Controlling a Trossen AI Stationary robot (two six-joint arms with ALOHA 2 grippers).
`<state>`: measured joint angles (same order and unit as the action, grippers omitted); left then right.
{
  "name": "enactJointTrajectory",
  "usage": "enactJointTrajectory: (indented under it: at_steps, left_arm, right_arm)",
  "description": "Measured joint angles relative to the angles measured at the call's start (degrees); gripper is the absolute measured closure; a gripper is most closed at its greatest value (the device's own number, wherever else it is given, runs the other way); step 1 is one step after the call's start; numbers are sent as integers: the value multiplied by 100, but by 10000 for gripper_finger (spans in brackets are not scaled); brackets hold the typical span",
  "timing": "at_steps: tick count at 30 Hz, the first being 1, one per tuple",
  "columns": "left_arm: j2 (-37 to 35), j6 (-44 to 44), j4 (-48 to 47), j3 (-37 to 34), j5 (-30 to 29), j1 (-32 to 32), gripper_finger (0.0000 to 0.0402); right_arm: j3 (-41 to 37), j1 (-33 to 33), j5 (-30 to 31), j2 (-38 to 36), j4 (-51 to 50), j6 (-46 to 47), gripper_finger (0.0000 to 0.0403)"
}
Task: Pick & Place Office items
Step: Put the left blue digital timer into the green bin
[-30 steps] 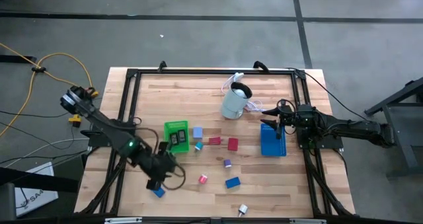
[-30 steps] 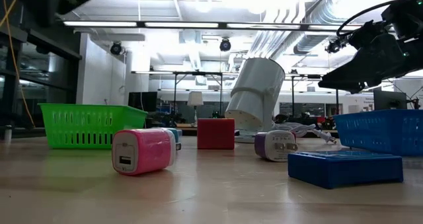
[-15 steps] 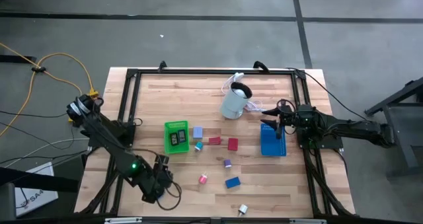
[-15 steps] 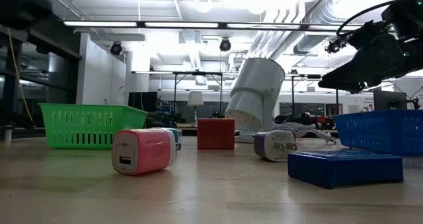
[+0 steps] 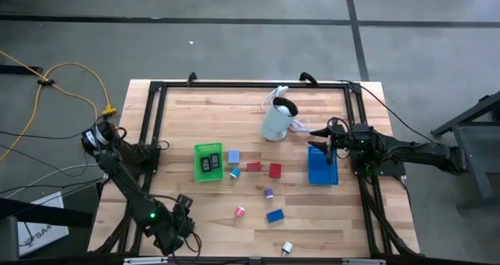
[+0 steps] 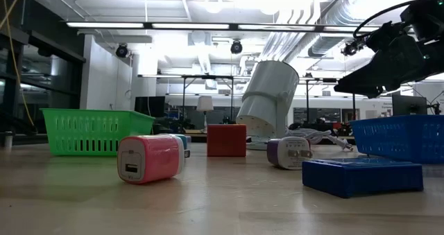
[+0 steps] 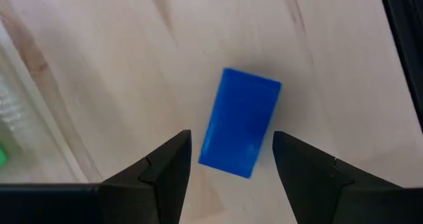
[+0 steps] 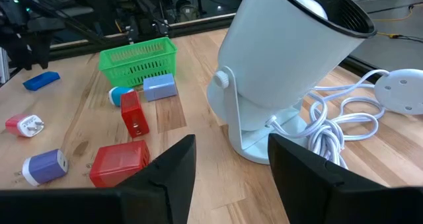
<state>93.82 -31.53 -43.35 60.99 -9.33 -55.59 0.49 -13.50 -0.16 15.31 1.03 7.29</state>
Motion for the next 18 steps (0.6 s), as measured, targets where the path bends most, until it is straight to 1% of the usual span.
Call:
enactJointTrajectory:
  at_steps: [4,18]
  left_arm:
    - [4,2,-49,0,169,-14,197]
    - [95,153,-164,-42,94,6,197]
  right_arm:
    - [-2,2,-2,0,-1,0,227]
    - [-1,1,-2,0,1,0,227]
